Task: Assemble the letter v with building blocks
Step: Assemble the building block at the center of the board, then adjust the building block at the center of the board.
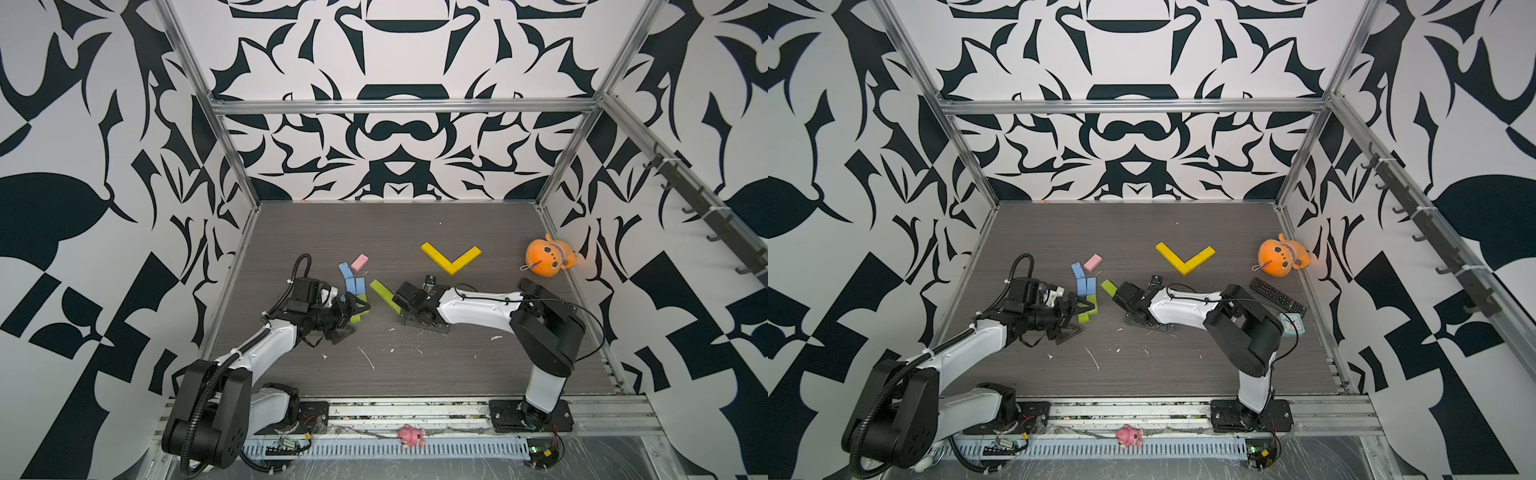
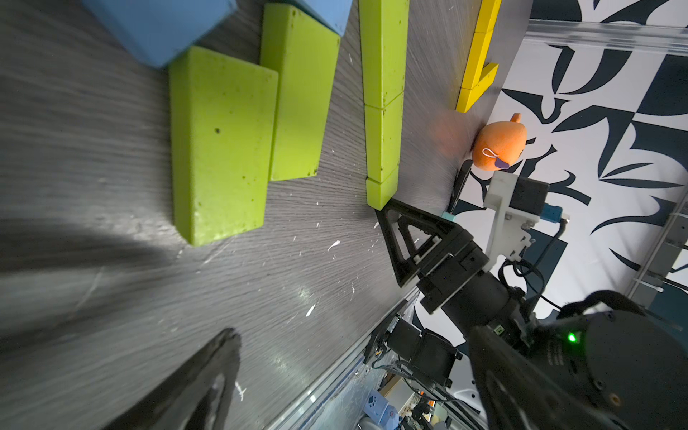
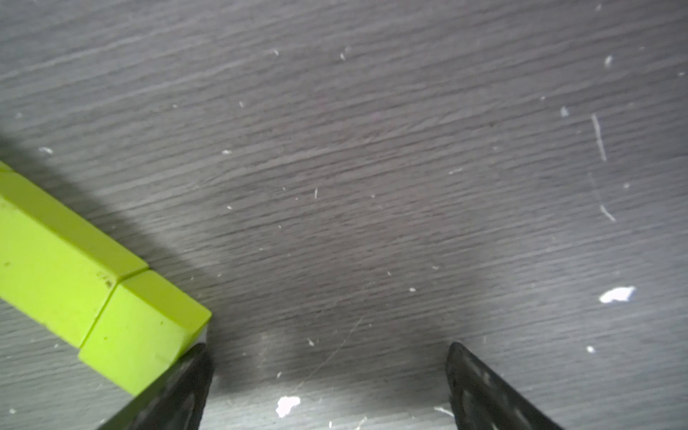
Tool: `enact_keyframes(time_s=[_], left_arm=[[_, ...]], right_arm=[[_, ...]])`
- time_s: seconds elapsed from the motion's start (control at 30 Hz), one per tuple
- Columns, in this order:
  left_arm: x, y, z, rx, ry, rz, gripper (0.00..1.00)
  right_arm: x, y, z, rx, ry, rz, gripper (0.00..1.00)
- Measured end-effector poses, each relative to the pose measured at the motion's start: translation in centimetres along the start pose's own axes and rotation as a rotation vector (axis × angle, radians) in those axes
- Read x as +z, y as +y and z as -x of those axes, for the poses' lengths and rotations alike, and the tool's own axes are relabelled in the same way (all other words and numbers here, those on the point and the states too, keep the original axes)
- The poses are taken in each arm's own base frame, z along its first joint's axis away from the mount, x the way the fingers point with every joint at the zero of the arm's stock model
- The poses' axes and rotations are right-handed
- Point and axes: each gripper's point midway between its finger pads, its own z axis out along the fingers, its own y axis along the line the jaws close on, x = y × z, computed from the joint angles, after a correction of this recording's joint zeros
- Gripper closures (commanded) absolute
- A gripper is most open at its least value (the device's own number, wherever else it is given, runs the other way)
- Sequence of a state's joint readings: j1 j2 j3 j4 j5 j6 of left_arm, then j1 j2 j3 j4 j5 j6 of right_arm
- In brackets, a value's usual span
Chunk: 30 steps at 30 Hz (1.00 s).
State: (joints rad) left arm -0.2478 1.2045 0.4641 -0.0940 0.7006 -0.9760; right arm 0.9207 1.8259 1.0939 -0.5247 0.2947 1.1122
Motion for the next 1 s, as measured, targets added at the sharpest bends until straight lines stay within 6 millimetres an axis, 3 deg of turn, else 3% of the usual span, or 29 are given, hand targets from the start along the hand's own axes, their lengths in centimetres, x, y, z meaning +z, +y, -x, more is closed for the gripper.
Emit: enact_keyframes(time_s=[0.3,0.43,0.6,0.77,1.0], left_arm=[[1.0,-0.4,-0.8,-0.007,0.019,0.010,0.01],[3.4,-0.1,-2.5,-0.008,0.065,0.059,0.01],[6.9,-0.4,-4.1,0.001,0.081,0.124,0.01],[9.3,-2.1,-3.5,0.015,0.031,0.123,0.00],[11.6,-4.0,-2.0,0.014,-0.019,0.114,0.01]], right_arm=[[-1.8,-0.7,0.3,-0.043,0.026,0.042,0.01],[-3.7,-1.9,3.3,-0.023,0.004,0.089,0.01],[-4.7,-5.0,6.7,0.029,-0.009,0.111,0.01],[-5.1,-7.2,7.8,0.044,-0.004,0.123,0.01],[-4.2,-8.2,6.9,0.029,0.039,0.137,0.01]])
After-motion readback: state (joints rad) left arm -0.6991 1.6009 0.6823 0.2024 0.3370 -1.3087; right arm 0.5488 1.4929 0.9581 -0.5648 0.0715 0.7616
